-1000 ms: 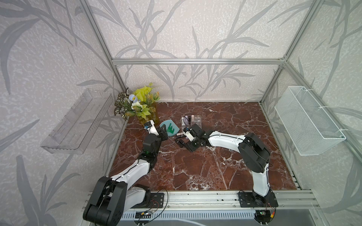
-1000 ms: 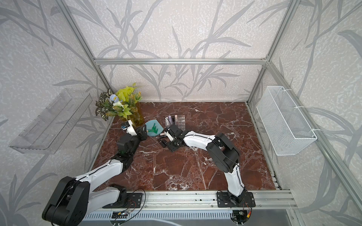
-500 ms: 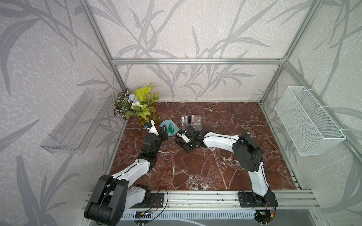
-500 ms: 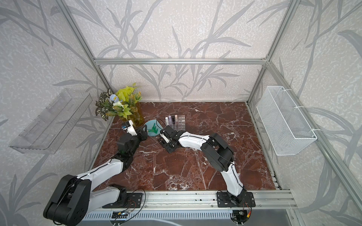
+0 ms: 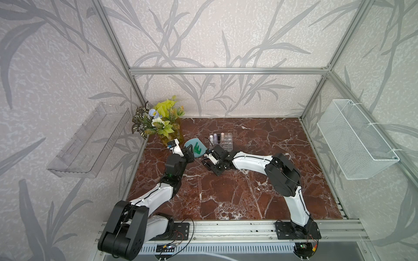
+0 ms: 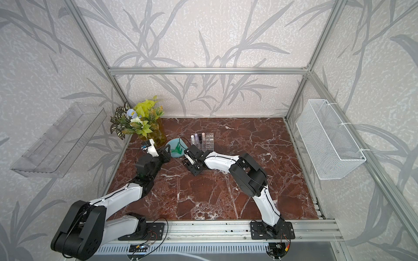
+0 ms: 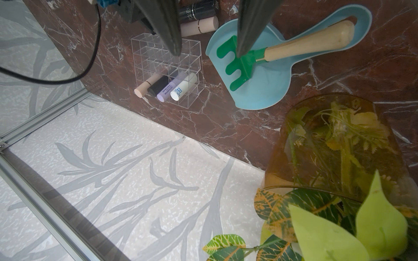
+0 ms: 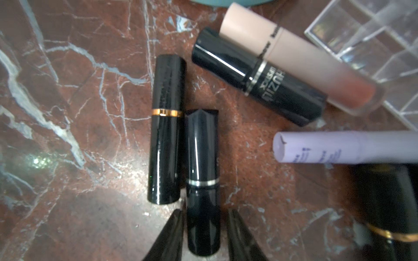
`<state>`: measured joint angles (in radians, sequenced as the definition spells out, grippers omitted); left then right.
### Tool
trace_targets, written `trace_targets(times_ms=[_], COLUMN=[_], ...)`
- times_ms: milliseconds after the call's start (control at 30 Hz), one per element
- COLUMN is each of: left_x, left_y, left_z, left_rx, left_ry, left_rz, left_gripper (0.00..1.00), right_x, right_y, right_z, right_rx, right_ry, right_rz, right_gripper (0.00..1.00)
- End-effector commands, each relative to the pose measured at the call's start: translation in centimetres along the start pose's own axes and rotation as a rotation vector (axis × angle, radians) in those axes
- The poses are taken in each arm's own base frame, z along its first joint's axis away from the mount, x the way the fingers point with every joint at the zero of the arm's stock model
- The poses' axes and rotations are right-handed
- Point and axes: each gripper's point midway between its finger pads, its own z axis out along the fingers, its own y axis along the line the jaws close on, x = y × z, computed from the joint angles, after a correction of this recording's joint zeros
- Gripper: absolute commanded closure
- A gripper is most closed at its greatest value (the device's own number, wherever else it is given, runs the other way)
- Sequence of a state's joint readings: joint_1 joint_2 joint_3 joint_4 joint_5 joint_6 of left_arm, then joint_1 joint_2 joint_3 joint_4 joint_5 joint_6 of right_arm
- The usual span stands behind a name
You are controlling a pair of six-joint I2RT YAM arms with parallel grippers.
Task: Arrange the lipsticks in the organizer
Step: Pick up the lipstick at the center of the board.
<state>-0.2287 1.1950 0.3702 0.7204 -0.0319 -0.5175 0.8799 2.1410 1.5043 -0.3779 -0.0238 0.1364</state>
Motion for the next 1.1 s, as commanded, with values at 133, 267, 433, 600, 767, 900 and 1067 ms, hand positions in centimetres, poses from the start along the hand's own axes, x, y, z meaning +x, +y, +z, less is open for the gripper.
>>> trace_targets(times_ms=[133, 267, 433, 600, 767, 900, 1067], left_x=[-1.2, -1.1, -1.0, -0.8, -0.6, -0.5, 0.3], left_y=[-0.6, -0.6, -0.6, -0.7, -1.0, -1.6, -3.8], left_z=[0.2, 0.3, 0.4, 0.6, 0.9, 1.0, 1.5], left_rx=[0.022, 0.023, 0.024, 0.027, 0.043, 0.077, 0.201], left_ry=[-0.035, -0.029, -0.026, -0.013, 0.0, 0.008, 0.058], left_rz=[-0.008, -0.009, -0.009, -0.006, -0.003, -0.002, 0.007], left_gripper=[0.58, 0.58, 0.58, 0.57, 0.57, 0.57, 0.45], right_x=[1.1, 1.0, 0.7, 0.2, 0.2, 0.4, 1.1], right_y=[-0.3, -0.4, -0.5, -1.0, -1.7, -2.2, -2.4], right_z=[0.7, 0.5, -0.4, -2.3, -4.4, -6.3, -8.9], right_rx=[0.017, 0.02, 0.03, 0.062, 0.1, 0.122, 0.124], right_ry=[0.038, 0.032, 0.01, -0.036, -0.078, -0.112, -0.153], right_rz=[-0.003, -0.001, -0.001, 0.002, 0.01, 0.024, 0.043], right_gripper=[0.78, 0.81, 0.82, 0.82, 0.82, 0.82, 0.82])
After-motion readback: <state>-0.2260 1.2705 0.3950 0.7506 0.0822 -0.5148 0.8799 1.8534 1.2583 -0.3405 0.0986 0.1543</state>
